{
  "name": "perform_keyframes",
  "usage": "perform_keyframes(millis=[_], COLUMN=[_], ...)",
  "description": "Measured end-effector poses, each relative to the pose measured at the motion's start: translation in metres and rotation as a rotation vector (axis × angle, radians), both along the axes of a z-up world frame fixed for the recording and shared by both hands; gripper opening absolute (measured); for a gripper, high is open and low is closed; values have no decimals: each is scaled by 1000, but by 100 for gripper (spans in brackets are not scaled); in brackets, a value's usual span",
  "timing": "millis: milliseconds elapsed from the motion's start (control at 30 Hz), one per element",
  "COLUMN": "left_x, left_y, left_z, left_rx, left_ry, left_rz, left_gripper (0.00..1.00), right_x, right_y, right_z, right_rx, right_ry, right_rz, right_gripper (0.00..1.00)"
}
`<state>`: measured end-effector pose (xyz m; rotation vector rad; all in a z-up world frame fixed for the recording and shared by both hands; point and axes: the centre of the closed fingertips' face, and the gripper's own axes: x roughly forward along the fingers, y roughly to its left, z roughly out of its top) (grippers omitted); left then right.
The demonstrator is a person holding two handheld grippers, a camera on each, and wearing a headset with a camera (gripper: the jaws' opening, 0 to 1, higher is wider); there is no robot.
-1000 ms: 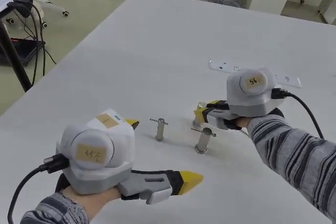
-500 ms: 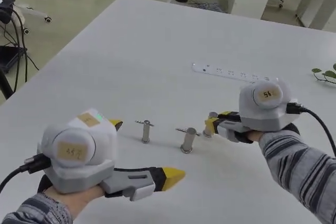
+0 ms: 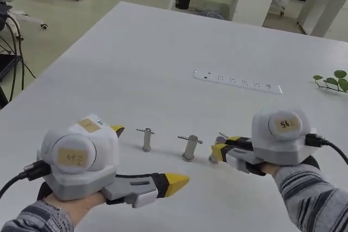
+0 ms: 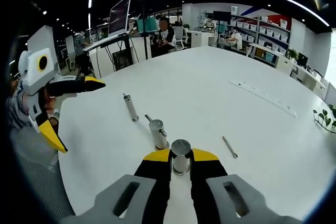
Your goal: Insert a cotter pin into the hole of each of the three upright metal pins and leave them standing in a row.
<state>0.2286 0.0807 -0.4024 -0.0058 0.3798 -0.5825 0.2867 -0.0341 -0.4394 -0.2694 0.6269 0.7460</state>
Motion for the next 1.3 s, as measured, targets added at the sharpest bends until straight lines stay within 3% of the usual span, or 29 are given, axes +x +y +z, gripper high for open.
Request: perform_keyframes(millis=[500, 1067, 1133, 1300], left_x=[0, 0, -1, -1], left_y=[1, -1, -1, 1], left_z=[-1, -5, -5, -7], left_rx=[7, 21, 22, 29], left_ry=[-8, -1, 5, 6], left_rz=[5, -5, -6, -2], left_gripper=[99, 99, 99, 99], right_x=[-38, -44, -44, -45], right_y=[27, 35, 36, 37], right_z=[-13, -15, -16, -14], right_rx=[4, 16, 53, 81], right_ry=[16, -4, 19, 37], right_rz=[51, -13, -59, -71], right_gripper=[8, 9, 9, 17])
